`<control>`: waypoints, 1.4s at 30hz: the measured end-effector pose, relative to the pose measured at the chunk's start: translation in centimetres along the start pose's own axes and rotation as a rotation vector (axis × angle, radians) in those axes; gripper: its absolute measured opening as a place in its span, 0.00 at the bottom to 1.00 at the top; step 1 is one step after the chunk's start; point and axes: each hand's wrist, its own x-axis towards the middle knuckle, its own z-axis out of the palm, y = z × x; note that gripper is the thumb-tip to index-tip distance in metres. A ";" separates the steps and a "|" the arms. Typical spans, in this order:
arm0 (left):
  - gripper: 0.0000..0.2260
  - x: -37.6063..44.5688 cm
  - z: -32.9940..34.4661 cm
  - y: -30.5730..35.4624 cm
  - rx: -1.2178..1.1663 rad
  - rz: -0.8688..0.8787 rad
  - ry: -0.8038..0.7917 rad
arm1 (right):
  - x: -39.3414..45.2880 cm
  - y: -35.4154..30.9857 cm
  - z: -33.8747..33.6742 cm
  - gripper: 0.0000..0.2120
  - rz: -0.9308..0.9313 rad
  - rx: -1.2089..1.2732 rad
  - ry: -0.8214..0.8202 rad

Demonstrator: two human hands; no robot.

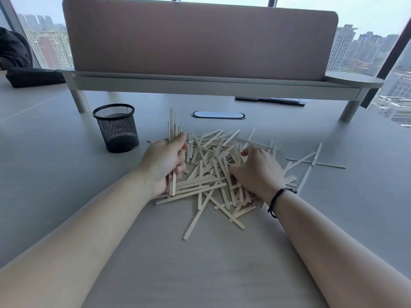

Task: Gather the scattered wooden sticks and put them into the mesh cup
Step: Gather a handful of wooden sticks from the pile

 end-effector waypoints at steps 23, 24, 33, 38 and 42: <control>0.37 -0.6 -1.2 -0.9 1.304 0.474 -0.068 | 0.6 0.5 -0.4 0.11 -0.078 0.367 0.055; 0.37 -0.6 -1.3 -0.8 1.322 0.450 -0.081 | 0.5 0.5 -0.5 0.11 -0.069 0.341 0.039; 0.18 -1.5 -0.4 -0.1 1.317 0.390 -0.129 | -0.2 0.4 -0.3 0.16 -0.141 0.010 0.009; 0.12 -1.9 0.1 -0.3 1.381 0.378 -0.126 | -0.1 0.9 0.1 0.15 -0.115 -0.121 0.005; 0.10 -2.1 0.1 -0.4 1.435 0.381 -0.130 | 0.1 0.9 0.3 0.19 -0.062 -0.131 0.001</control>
